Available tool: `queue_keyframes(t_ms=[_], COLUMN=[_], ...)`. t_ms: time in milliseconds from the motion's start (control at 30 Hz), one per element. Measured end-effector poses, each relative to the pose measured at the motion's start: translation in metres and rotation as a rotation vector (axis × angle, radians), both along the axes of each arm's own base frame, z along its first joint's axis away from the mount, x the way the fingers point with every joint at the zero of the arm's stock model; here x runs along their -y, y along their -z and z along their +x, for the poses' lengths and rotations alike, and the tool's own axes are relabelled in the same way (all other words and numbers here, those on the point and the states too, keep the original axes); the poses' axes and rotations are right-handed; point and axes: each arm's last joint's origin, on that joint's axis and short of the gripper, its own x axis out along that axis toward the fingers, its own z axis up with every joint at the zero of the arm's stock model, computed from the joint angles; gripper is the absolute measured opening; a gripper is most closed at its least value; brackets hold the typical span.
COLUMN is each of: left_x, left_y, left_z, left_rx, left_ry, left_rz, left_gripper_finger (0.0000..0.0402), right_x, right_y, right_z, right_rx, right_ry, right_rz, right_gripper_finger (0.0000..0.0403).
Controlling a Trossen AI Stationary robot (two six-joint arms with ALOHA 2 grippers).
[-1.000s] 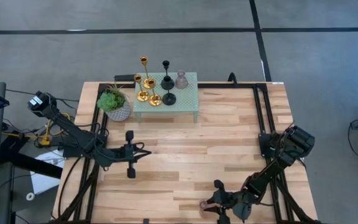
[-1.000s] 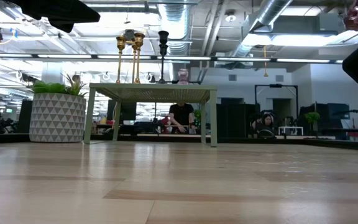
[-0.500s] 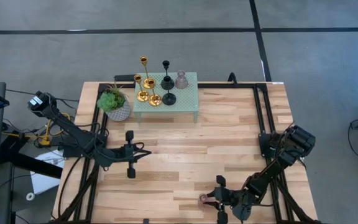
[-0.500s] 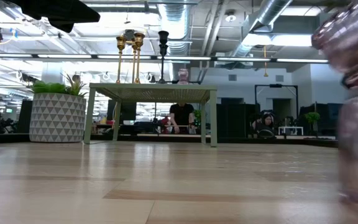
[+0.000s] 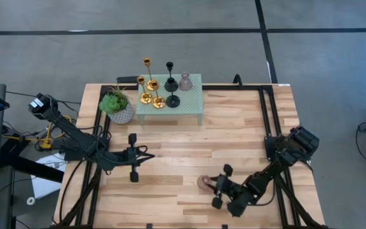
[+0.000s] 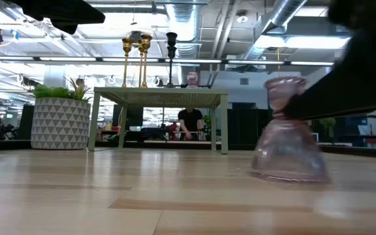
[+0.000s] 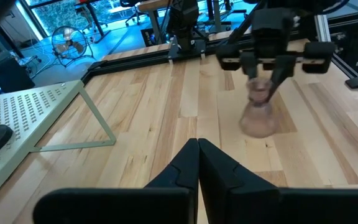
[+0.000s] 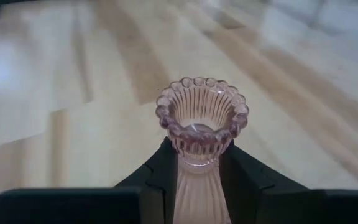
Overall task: Pick & Place candle stick holders
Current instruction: Put the pink glass candle holder on the shelf
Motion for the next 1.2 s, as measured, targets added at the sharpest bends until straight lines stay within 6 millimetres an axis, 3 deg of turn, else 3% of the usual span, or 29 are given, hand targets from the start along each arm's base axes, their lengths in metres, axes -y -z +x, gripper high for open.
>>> queue_keyframes(t_ms=[200, 533, 1200], left_x=[0.000, 0.000, 0.000], left_y=[0.000, 0.000, 0.000], left_z=[0.000, 0.000, 0.000], left_rx=[0.000, 0.000, 0.000], left_ry=[-0.001, 0.000, -0.001], left_rz=[-0.003, -0.003, -0.003], left_gripper_finger=[0.0009, 0.0008, 0.0005], right_x=[0.003, -0.005, -0.008], right_y=[0.000, 0.006, 0.008], right_z=[0.001, -0.018, -0.018], right_rx=[-0.019, -0.042, -0.116], right_ry=[-0.003, -0.021, -0.074], right_rz=[-0.032, -0.117, 0.001], right_gripper_finger=[0.0088, 0.0084, 0.0058])
